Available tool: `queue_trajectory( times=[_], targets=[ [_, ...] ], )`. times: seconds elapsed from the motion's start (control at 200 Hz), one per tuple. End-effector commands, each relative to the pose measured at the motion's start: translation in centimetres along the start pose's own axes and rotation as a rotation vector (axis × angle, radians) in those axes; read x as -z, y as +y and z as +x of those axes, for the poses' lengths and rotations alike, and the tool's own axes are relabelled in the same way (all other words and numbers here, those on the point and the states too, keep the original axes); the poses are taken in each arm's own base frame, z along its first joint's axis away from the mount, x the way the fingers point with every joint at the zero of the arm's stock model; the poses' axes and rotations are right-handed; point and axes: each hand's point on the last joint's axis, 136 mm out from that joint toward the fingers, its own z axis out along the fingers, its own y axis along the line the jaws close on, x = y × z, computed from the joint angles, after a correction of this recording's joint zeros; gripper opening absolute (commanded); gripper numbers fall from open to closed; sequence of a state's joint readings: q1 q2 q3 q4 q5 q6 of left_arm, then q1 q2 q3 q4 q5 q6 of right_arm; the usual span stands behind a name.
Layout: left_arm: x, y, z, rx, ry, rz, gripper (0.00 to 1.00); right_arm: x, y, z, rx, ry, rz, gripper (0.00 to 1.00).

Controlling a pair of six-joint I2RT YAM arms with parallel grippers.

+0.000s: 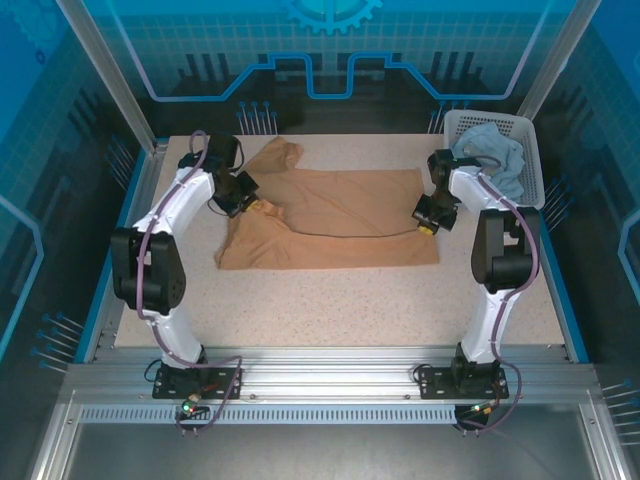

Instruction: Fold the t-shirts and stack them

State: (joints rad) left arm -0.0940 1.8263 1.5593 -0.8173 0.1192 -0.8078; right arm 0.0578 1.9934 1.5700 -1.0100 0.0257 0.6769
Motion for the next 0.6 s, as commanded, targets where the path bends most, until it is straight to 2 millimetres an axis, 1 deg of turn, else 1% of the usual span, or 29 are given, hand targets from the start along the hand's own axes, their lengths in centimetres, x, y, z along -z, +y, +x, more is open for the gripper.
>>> queue_trajectory(
  times=[0.0,0.2,0.36,0.44,0.48,0.535,0.56,0.595],
  targets=[
    [-0.3,0.1,-1.2,-0.015,-0.016,-0.014,0.00,-0.4,-0.4,-1.2,-0.023,0.000,0.016,0.00],
    [-1.7,0.4,-2.1,-0.006,-0.005,-0.032,0.00,-1.0,-0.1,-1.7,-0.022,0.005,0.024,0.00],
    [-2.6,0.3,-3.0,-0.006,0.004,-0.037,0.00,-0.9,0.4,-2.4,-0.012,0.002,0.025,0.00],
    [-2.8,0.4,-3.7,0.002,0.002,-0.043,0.00,-0.4,0.7,-2.8,0.000,-0.023,0.016,0.14],
    [-2.7,0.3,-4.1,0.003,-0.002,-0.040,0.12,0.3,1.0,-3.1,0.008,-0.049,0.001,0.20],
    [-2.1,0.0,-4.6,-0.008,-0.015,-0.029,0.38,1.5,1.4,-3.3,0.019,-0.092,-0.028,0.28],
    [-1.6,-0.4,-4.8,-0.019,-0.023,-0.023,0.45,2.1,1.5,-3.4,0.023,-0.112,-0.042,0.32],
    [-0.9,-0.7,-4.9,-0.032,-0.034,-0.018,0.51,3.0,1.7,-3.4,0.026,-0.137,-0.059,0.36]
  ],
)
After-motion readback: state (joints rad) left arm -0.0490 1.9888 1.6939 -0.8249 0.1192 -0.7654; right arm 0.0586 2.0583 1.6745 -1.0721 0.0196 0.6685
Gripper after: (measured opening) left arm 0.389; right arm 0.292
